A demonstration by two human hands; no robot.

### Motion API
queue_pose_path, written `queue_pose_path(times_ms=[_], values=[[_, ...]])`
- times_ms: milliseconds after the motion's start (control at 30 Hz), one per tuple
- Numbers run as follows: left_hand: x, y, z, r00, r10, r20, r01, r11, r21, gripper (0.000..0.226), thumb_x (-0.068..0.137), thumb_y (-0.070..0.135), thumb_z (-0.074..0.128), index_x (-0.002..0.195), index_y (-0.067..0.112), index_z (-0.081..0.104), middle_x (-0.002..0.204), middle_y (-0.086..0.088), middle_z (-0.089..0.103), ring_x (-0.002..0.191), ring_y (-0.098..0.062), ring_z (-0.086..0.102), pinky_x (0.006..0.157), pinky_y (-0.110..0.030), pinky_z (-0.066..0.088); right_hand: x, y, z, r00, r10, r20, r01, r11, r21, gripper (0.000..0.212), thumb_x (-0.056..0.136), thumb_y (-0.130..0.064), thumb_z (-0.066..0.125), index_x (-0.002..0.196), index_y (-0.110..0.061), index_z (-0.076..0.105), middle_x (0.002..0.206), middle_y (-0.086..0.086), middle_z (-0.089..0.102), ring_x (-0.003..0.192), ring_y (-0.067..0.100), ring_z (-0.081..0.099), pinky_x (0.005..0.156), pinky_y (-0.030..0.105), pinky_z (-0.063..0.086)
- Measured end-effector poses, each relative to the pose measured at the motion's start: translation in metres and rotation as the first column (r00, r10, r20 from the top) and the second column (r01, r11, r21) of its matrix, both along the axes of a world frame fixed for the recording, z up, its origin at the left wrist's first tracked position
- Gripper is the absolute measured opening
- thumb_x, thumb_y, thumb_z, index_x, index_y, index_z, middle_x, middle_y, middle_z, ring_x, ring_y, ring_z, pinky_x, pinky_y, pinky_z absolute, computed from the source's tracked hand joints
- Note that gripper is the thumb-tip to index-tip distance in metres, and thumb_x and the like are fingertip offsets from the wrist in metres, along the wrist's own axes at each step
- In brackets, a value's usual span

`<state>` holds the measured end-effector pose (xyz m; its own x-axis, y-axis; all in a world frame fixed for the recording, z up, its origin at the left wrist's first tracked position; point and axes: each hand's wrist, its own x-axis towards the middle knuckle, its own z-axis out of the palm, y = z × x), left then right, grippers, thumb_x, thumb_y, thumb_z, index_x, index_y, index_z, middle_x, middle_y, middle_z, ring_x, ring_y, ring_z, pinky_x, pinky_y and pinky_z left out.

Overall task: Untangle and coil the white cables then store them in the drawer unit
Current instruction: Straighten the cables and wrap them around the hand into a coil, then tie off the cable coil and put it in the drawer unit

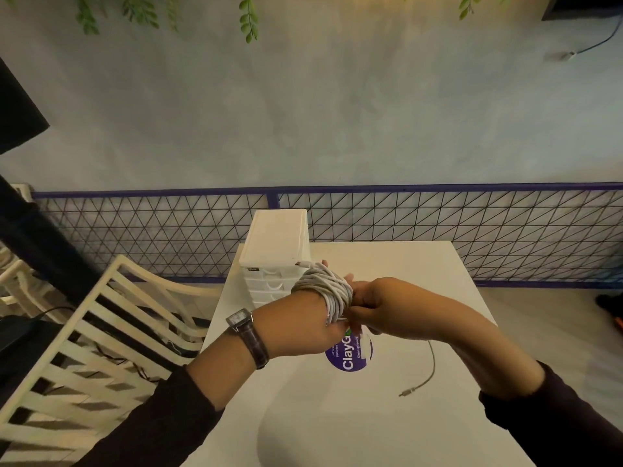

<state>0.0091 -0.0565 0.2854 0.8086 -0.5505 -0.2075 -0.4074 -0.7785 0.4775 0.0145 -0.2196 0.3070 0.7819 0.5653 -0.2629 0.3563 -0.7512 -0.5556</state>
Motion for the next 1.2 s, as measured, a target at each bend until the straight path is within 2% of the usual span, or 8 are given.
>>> queue_pose_path(times_ms=[67, 200, 300, 433, 600, 767, 1000, 1200], values=[[-0.001, 0.003, -0.007, 1.0, 0.015, -0.002, -0.015, 0.999, -0.047, 0.017, 0.089, 0.027, 0.048, 0.105, 0.025, 0.054, 0.105, -0.001, 0.061, 0.101, -0.018, 0.057, 0.098, -0.03, 0.045, -0.001, 0.0, 0.0, 0.999, 0.029, 0.029, -0.027, 0.997, -0.067, 0.022, 0.093, -0.031, 0.05, 0.079, -0.023, 0.065, 0.064, -0.011, 0.053, 0.065, 0.007, 0.052, 0.06, 0.022, 0.044], [0.0, 0.001, -0.015, 0.97, 0.15, -0.191, -0.202, 0.936, -0.29, 0.013, 0.09, 0.024, 0.056, 0.089, 0.011, 0.058, 0.084, -0.009, 0.061, 0.072, -0.01, 0.057, 0.062, -0.015, 0.046, 0.006, -0.008, 0.009, 0.999, 0.03, -0.04, -0.03, 1.0, 0.01, 0.032, 0.094, -0.037, 0.049, 0.065, -0.028, 0.062, 0.058, -0.005, 0.057, 0.05, 0.003, 0.05, 0.059, 0.024, 0.043], [-0.003, 0.005, -0.023, 0.895, 0.09, -0.437, -0.336, 0.78, -0.528, 0.012, 0.089, 0.018, 0.059, 0.088, 0.007, 0.054, 0.068, -0.005, 0.059, 0.078, -0.024, 0.058, 0.066, -0.02, 0.05, 0.011, -0.017, 0.012, 0.986, 0.058, -0.158, -0.029, 0.983, 0.179, 0.032, 0.092, -0.045, 0.05, 0.075, -0.024, 0.066, 0.059, -0.001, 0.059, 0.049, 0.006, 0.047, 0.058, 0.026, 0.042], [-0.009, 0.012, -0.033, 0.826, -0.142, -0.545, -0.378, 0.577, -0.724, 0.02, 0.081, 0.03, 0.058, 0.067, 0.017, 0.057, 0.051, 0.004, 0.057, 0.081, -0.035, 0.058, 0.1, -0.059, 0.033, 0.016, -0.03, 0.016, 0.975, 0.081, -0.209, 0.023, 0.892, 0.451, 0.035, 0.079, -0.039, 0.061, 0.103, -0.014, 0.065, 0.065, 0.003, 0.059, 0.056, 0.02, 0.045, 0.049, 0.023, 0.038], [-0.012, 0.018, -0.039, 0.763, -0.345, -0.546, -0.481, 0.26, -0.837, 0.03, 0.081, 0.032, 0.062, 0.057, 0.018, 0.051, 0.046, 0.004, 0.05, 0.067, -0.019, 0.064, 0.094, -0.028, 0.045, 0.021, -0.044, 0.011, 0.982, -0.048, -0.185, 0.155, 0.766, 0.624, 0.028, 0.068, -0.027, 0.07, 0.094, -0.016, 0.073, 0.066, 0.005, 0.063, 0.061, 0.023, 0.044, 0.049, 0.02, 0.037], [-0.016, 0.011, -0.036, 0.691, -0.531, -0.491, -0.585, -0.01, -0.811, 0.033, 0.092, 0.023, 0.047, 0.06, 0.015, 0.051, 0.05, 0.0, 0.058, 0.067, -0.02, 0.06, 0.095, -0.031, 0.043, 0.012, -0.036, -0.015, 0.969, -0.005, -0.248, 0.187, 0.67, 0.718, 0.026, 0.066, -0.04, 0.078, 0.079, -0.018, 0.076, 0.063, 0.004, 0.063, 0.057, 0.023, 0.042, 0.048, 0.021, 0.036], [-0.028, 0.0, -0.02, 0.691, -0.592, -0.414, -0.544, -0.048, -0.838, 0.03, 0.089, 0.022, 0.043, 0.059, 0.018, 0.038, 0.039, 0.002, 0.039, 0.059, -0.013, 0.064, 0.088, -0.025, 0.04, 0.001, -0.02, -0.028, 0.881, 0.267, -0.39, 0.163, 0.602, 0.782, 0.008, 0.071, -0.017, 0.079, 0.077, -0.013, 0.076, 0.126, 0.008, 0.058, 0.116, 0.032, 0.056, 0.092, 0.035, 0.048], [-0.032, 0.0, -0.014, 0.67, -0.62, -0.409, -0.501, 0.03, -0.865, 0.029, 0.087, 0.022, 0.041, 0.058, 0.017, 0.038, 0.033, 0.003, 0.026, 0.045, -0.016, 0.044, 0.083, -0.025, 0.041, -0.002, -0.009, -0.03, 0.751, 0.353, -0.558, 0.332, 0.528, 0.782, 0.024, 0.06, -0.008, 0.084, 0.063, -0.014, 0.061, 0.071, 0.007, 0.06, 0.07, 0.02, 0.063, 0.067, 0.025, 0.054]])
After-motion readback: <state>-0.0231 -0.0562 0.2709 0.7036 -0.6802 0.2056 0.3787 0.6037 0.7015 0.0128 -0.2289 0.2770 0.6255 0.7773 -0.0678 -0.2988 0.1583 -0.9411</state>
